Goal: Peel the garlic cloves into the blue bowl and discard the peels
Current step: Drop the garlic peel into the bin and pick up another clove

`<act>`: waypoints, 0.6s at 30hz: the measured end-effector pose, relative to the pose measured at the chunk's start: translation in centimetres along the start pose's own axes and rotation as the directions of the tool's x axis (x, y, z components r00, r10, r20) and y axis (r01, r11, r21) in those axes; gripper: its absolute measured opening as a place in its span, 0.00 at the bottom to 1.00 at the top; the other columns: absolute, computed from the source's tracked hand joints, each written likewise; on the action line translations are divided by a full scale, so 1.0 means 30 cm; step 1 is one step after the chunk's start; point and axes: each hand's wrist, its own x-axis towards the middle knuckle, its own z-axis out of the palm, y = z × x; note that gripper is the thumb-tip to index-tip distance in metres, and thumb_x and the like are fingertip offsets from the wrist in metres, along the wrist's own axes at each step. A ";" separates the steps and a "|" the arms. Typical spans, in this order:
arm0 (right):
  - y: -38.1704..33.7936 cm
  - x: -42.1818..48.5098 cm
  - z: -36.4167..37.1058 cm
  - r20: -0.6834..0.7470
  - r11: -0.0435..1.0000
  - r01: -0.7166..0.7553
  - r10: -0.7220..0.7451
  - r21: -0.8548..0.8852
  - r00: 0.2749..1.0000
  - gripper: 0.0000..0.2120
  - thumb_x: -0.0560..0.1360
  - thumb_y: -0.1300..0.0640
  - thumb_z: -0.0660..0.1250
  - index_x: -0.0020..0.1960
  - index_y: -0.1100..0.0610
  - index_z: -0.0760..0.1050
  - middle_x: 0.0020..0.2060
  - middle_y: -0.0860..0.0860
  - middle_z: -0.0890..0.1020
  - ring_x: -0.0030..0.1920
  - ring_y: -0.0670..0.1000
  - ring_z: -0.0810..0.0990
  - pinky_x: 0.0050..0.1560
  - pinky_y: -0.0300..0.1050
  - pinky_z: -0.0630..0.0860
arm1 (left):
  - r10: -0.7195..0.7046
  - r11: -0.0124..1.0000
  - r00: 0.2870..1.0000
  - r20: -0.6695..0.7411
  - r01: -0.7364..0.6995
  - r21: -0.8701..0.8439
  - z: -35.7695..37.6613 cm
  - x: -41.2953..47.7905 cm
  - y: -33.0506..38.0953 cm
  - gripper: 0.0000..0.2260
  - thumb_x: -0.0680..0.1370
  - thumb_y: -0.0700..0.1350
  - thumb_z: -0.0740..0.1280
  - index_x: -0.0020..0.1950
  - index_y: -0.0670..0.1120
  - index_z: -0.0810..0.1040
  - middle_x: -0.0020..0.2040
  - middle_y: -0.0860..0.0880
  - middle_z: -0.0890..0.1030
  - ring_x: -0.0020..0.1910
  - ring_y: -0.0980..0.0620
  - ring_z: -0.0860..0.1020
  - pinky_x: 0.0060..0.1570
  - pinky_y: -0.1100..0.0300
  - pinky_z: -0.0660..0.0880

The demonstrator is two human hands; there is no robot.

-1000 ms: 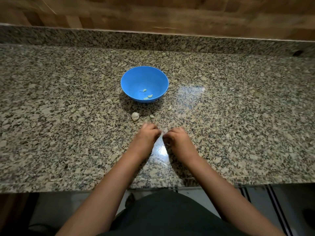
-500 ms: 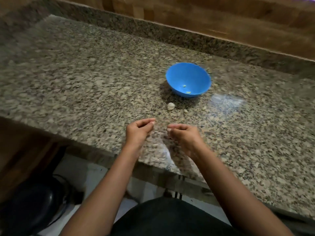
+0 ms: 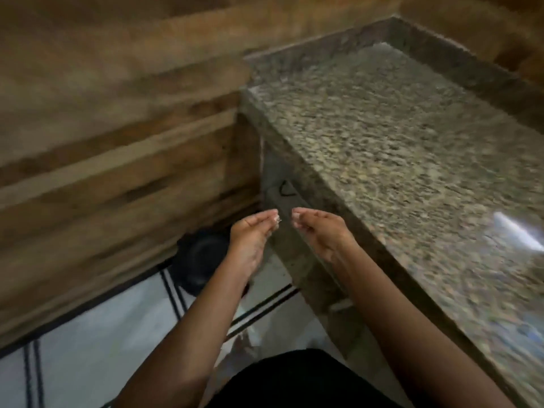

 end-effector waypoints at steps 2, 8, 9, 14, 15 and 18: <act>0.034 0.064 0.144 0.025 0.999 -0.032 0.033 -0.030 0.999 0.08 0.74 0.71 0.64 0.52 0.71 0.76 0.36 0.55 0.78 0.37 0.48 0.77 0.44 0.38 0.75 | -0.008 1.000 0.997 -0.075 0.007 -0.023 -0.121 0.073 0.048 0.07 0.76 0.29 0.63 0.52 0.31 0.77 0.41 0.46 0.80 0.39 0.55 0.78 0.39 0.70 0.77; 0.126 0.286 0.417 0.085 0.979 -0.087 0.104 -0.185 0.991 0.11 0.74 0.73 0.65 0.56 0.73 0.74 0.54 0.67 0.79 0.50 0.58 0.80 0.44 0.39 0.78 | -0.052 0.997 0.968 -0.245 0.035 -0.073 -0.385 0.272 0.125 0.14 0.76 0.30 0.63 0.60 0.29 0.73 0.31 0.52 0.83 0.36 0.57 0.81 0.42 0.69 0.78; 0.144 0.331 0.446 0.081 0.972 -0.096 0.116 -0.214 0.990 0.11 0.73 0.73 0.65 0.56 0.73 0.75 0.56 0.68 0.78 0.49 0.58 0.81 0.43 0.38 0.79 | -0.061 0.996 0.961 -0.270 0.042 -0.075 -0.413 0.301 0.135 0.14 0.75 0.30 0.64 0.61 0.29 0.73 0.32 0.51 0.83 0.38 0.56 0.81 0.44 0.67 0.78; 0.265 0.560 0.529 -0.015 0.904 -0.228 0.239 -0.361 0.971 0.11 0.73 0.71 0.66 0.55 0.75 0.75 0.46 0.63 0.80 0.36 0.51 0.78 0.35 0.36 0.79 | -0.140 0.990 0.923 -0.359 0.124 -0.067 -0.516 0.448 0.106 0.12 0.76 0.29 0.63 0.59 0.30 0.75 0.48 0.42 0.79 0.42 0.52 0.78 0.51 0.60 0.76; 0.305 0.613 0.530 -0.058 0.881 -0.269 0.268 -0.390 0.962 0.10 0.73 0.70 0.67 0.53 0.74 0.76 0.45 0.63 0.80 0.39 0.54 0.79 0.41 0.40 0.80 | -0.152 0.988 0.912 -0.382 0.145 -0.046 -0.538 0.494 0.067 0.12 0.76 0.29 0.64 0.58 0.30 0.76 0.44 0.45 0.81 0.40 0.52 0.78 0.47 0.63 0.77; 0.411 0.762 0.528 -0.146 0.832 -0.332 0.298 -0.445 0.943 0.05 0.74 0.70 0.64 0.40 0.68 0.76 0.43 0.67 0.79 0.43 0.60 0.77 0.53 0.53 0.78 | -0.137 0.978 0.898 -0.419 0.189 0.084 -0.603 0.633 -0.067 0.10 0.73 0.29 0.67 0.54 0.29 0.78 0.34 0.52 0.84 0.38 0.58 0.80 0.46 0.64 0.79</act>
